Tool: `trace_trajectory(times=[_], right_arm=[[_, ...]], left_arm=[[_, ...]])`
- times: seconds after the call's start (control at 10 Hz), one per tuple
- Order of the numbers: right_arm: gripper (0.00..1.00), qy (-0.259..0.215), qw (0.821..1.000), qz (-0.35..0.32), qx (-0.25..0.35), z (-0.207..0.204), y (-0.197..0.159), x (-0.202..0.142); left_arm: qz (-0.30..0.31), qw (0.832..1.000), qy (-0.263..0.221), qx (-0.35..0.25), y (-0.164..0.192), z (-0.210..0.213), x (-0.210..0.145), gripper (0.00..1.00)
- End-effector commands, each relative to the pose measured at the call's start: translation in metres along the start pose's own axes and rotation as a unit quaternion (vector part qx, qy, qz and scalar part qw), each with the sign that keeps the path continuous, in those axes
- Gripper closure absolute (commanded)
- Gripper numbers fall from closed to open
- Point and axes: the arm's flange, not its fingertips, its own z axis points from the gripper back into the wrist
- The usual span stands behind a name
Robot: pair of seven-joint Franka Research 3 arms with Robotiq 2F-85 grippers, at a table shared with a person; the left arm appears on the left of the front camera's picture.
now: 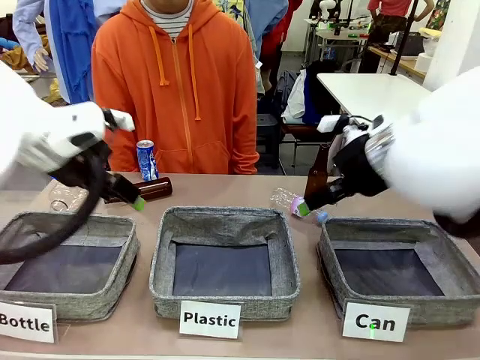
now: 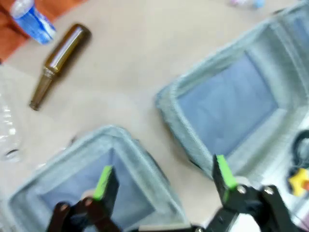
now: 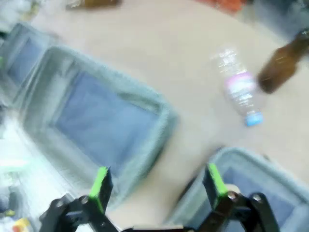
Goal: Sort the can waste into the basket.
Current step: Pick up the can waste from the table and place it in the right Fabric basket.
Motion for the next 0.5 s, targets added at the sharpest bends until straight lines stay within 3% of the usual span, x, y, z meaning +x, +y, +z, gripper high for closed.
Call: trace_trajectory(times=[0.0, 0.1, 0.2, 0.4], right_arm=[[0.00, -0.028, 0.987, -0.109, 0.117, 0.072, -0.029, -0.009], [0.00, -0.072, 0.971, -0.120, 0.195, 0.106, -0.045, -0.024], [0.00, -0.117, 0.957, -0.148, 0.220, 0.132, -0.069, -0.044], [0.00, -0.209, 0.926, -0.228, 0.215, 0.165, -0.128, -0.095]], left_arm=[[-0.041, 0.994, -0.043, -0.089, -0.002, 0.061, -0.040, 0.00], [-0.090, 0.983, -0.050, -0.152, 0.013, 0.081, -0.059, 0.00], [-0.060, 0.973, -0.107, -0.196, 0.050, 0.101, -0.083, 0.00], [0.031, 0.938, -0.199, -0.283, 0.135, 0.114, -0.139, 0.00]])
